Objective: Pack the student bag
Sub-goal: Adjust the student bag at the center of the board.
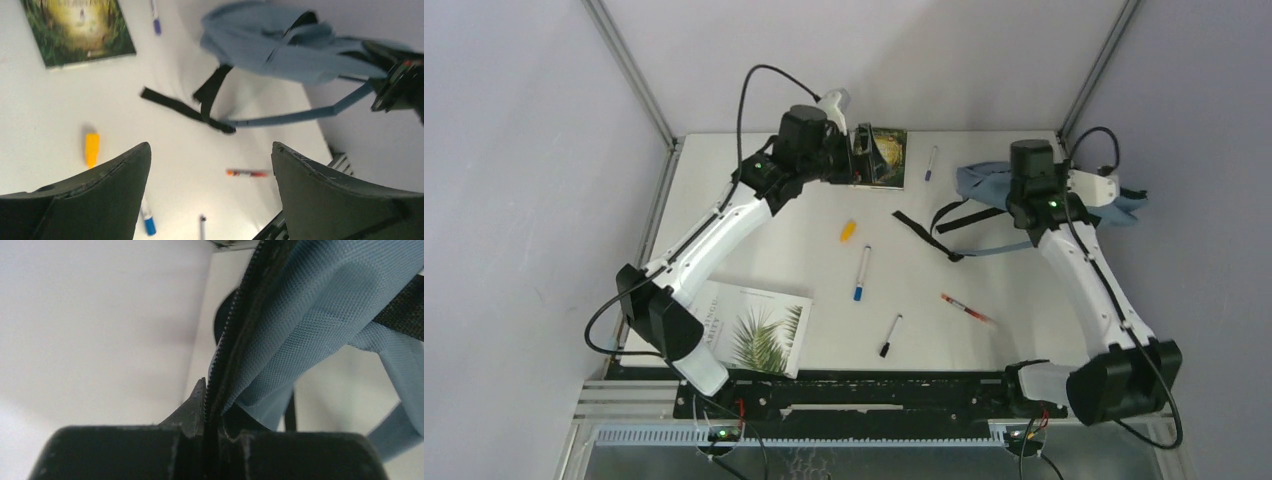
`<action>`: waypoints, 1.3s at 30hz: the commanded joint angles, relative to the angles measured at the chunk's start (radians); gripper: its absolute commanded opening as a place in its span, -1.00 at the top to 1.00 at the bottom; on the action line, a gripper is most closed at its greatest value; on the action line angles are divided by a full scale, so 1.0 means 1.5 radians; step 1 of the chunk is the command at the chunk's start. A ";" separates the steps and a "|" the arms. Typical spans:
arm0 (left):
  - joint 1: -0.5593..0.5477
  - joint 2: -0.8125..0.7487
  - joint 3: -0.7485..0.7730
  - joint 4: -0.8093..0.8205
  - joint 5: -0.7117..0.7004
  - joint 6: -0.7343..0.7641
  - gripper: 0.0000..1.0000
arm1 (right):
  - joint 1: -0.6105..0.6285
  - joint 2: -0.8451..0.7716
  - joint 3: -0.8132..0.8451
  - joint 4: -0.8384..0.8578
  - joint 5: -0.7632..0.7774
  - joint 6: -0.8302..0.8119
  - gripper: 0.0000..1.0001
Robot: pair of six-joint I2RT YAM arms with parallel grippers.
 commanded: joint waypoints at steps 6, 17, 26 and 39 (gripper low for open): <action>0.000 -0.076 -0.154 -0.022 0.008 0.046 -0.89 | 0.070 0.086 0.018 -0.223 0.132 0.267 1.00; 0.001 -0.069 -0.185 -0.022 0.009 0.059 -0.92 | 0.125 -0.006 -0.151 -0.107 -0.059 0.006 -0.50; 0.001 -0.071 -0.209 -0.023 0.007 0.065 -0.94 | 0.131 -0.211 -0.275 0.000 -0.237 -0.295 -0.90; 0.000 -0.100 -0.288 0.002 0.018 0.067 -0.95 | -0.279 -0.325 -0.347 -0.088 -0.548 -0.398 -0.72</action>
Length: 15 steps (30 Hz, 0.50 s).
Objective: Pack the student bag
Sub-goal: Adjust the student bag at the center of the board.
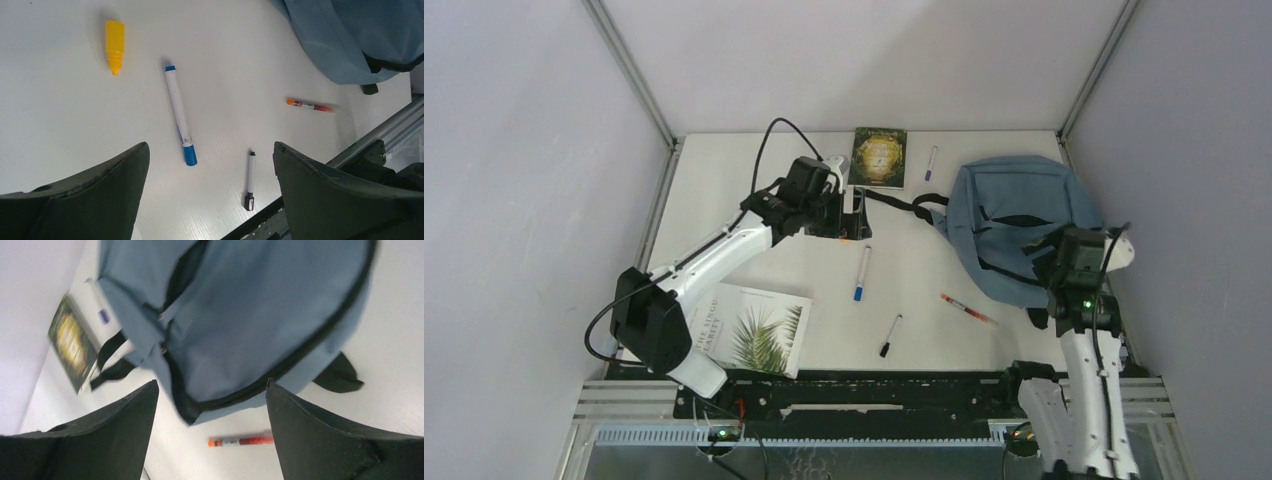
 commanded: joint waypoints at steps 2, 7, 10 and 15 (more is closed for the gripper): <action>0.000 -0.037 -0.009 0.032 0.017 0.012 -0.95 | -0.226 0.029 -0.073 0.039 -0.311 -0.027 -0.67; 0.000 -0.039 -0.013 0.035 0.020 0.008 -0.95 | -0.310 0.086 -0.113 0.083 -0.393 0.003 -0.51; 0.000 -0.041 -0.017 0.039 0.026 0.003 -0.95 | -0.323 0.108 -0.138 0.128 -0.416 0.025 -0.36; -0.001 -0.044 -0.022 0.043 0.028 -0.003 -0.95 | -0.327 0.138 -0.142 0.155 -0.415 0.047 -0.13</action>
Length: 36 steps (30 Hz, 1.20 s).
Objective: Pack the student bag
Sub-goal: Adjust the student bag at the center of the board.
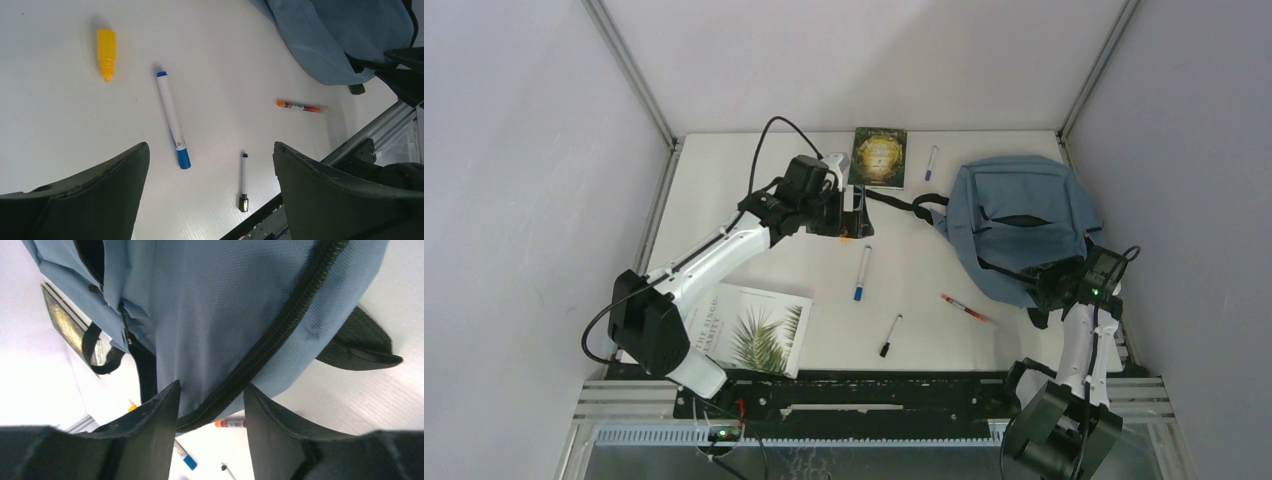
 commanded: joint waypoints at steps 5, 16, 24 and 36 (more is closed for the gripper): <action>-0.001 -0.039 -0.030 0.040 0.031 -0.006 -0.95 | -0.018 -0.010 0.005 0.089 -0.057 0.039 0.70; -0.001 -0.056 -0.058 0.052 0.024 0.010 -0.95 | -0.016 -0.072 0.092 0.068 -0.116 0.056 1.00; -0.001 -0.076 -0.062 0.048 0.008 0.022 -0.96 | 0.046 -0.001 0.249 0.129 -0.089 0.078 1.00; 0.028 -0.105 -0.077 -0.016 -0.063 0.010 -0.98 | 0.095 0.033 0.240 0.079 0.027 -0.039 0.53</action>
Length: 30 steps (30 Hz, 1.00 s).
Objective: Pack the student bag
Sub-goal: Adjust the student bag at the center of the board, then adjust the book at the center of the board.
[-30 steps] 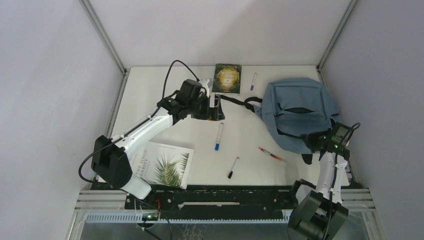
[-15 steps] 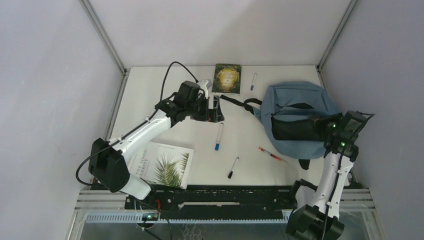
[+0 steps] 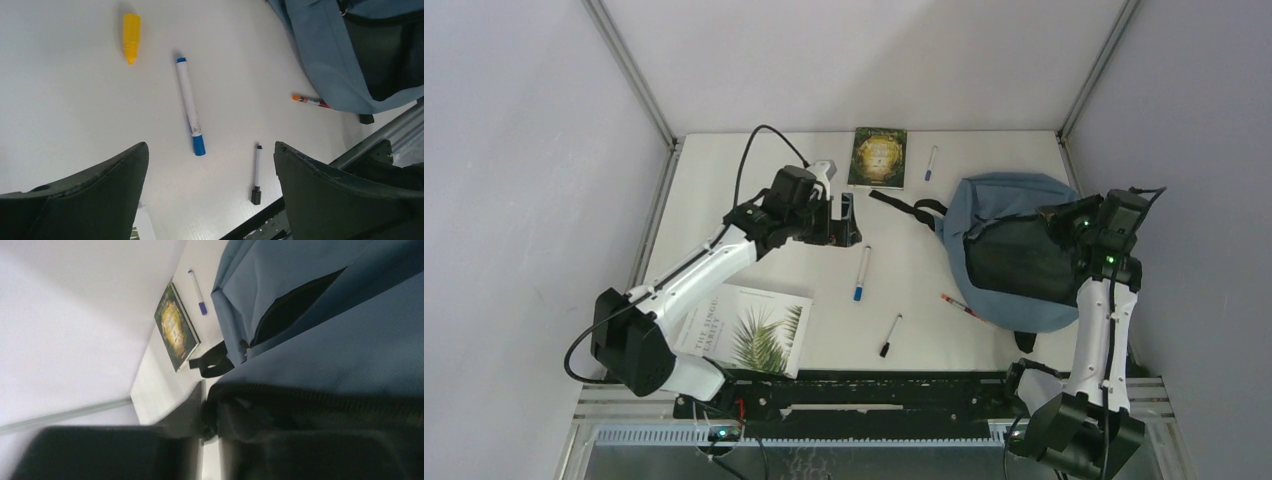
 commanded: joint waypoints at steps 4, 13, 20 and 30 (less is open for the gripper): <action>0.064 -0.032 0.008 -0.077 -0.102 -0.005 -0.99 | -0.028 -0.022 0.000 -0.080 0.048 -0.131 -0.69; 0.175 -0.056 -0.029 -0.157 -0.204 -0.046 -1.00 | 0.220 -0.187 0.029 -0.047 0.170 -0.176 -0.95; 0.232 -0.143 -0.116 -0.179 -0.287 -0.112 -0.98 | 0.606 -0.121 0.041 -0.005 0.467 -0.274 -0.93; 0.232 -0.290 -0.256 -0.286 -0.345 -0.274 -0.94 | 0.813 0.201 0.054 0.153 0.174 -0.288 -0.99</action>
